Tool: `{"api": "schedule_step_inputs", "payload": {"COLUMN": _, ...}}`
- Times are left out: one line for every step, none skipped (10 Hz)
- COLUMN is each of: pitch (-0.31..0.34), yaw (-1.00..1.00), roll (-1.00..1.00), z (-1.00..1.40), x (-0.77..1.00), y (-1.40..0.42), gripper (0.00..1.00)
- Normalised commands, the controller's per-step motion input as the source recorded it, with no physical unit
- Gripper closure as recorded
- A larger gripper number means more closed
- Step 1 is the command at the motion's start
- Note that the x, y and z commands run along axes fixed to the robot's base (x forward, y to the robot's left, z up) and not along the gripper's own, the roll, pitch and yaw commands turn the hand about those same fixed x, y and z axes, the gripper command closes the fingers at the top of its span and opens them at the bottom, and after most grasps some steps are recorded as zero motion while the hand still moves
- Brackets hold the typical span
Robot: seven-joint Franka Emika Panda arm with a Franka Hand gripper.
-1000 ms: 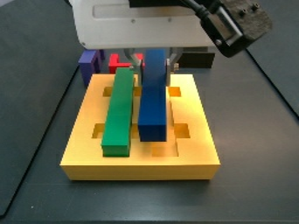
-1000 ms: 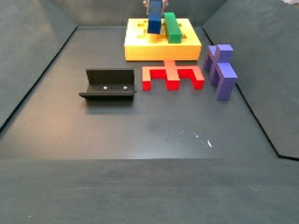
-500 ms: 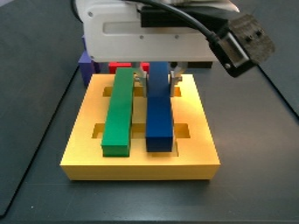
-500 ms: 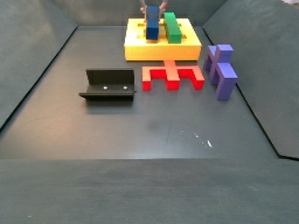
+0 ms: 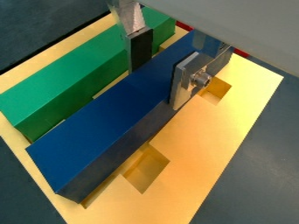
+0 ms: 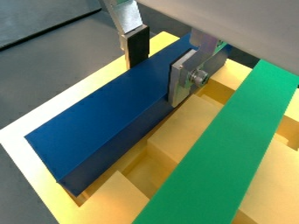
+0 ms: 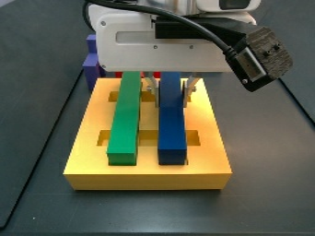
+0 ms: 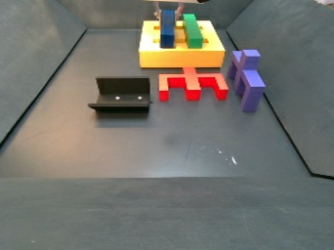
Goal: Pick up the blue object. Move up. Move to above the board. Insert the blue object.
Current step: Insert the blue object.
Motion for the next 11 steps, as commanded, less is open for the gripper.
{"api": "schedule_step_inputs", "payload": {"pitch": 0.016, "yaw": 0.11, "roll": 0.20, "z": -0.12, "x": 0.07, "y": -0.04, "gripper": 1.00}}
{"api": "schedule_step_inputs", "payload": {"pitch": 0.013, "yaw": 0.12, "roll": 0.20, "z": -0.11, "x": 0.05, "y": 0.00, "gripper": 1.00}}
{"api": "schedule_step_inputs", "payload": {"pitch": 0.000, "yaw": 0.17, "roll": 0.19, "z": -0.09, "x": 0.00, "y": -0.04, "gripper": 1.00}}
{"api": "schedule_step_inputs", "payload": {"pitch": 0.000, "yaw": 0.16, "roll": 0.21, "z": -0.13, "x": 0.00, "y": 0.00, "gripper": 1.00}}
{"api": "schedule_step_inputs", "payload": {"pitch": 0.000, "yaw": 0.16, "roll": 0.21, "z": -0.16, "x": 0.00, "y": 0.00, "gripper": 1.00}}
{"api": "schedule_step_inputs", "payload": {"pitch": 0.000, "yaw": 0.13, "roll": 0.22, "z": -0.16, "x": 0.00, "y": 0.00, "gripper": 1.00}}
{"api": "schedule_step_inputs", "payload": {"pitch": 0.000, "yaw": 0.14, "roll": 0.18, "z": -0.16, "x": 0.00, "y": 0.00, "gripper": 1.00}}
{"api": "schedule_step_inputs", "payload": {"pitch": 0.000, "yaw": 0.12, "roll": 0.16, "z": -0.18, "x": 0.01, "y": 0.00, "gripper": 1.00}}
{"api": "schedule_step_inputs", "payload": {"pitch": 0.000, "yaw": 0.10, "roll": 0.18, "z": -0.28, "x": 0.00, "y": 0.00, "gripper": 1.00}}
{"api": "schedule_step_inputs", "payload": {"pitch": -0.003, "yaw": 0.05, "roll": 0.15, "z": -0.31, "x": 0.00, "y": -0.03, "gripper": 1.00}}
{"api": "schedule_step_inputs", "payload": {"pitch": 0.000, "yaw": 0.00, "roll": 0.00, "z": 0.00, "x": 0.00, "y": 0.00, "gripper": 1.00}}
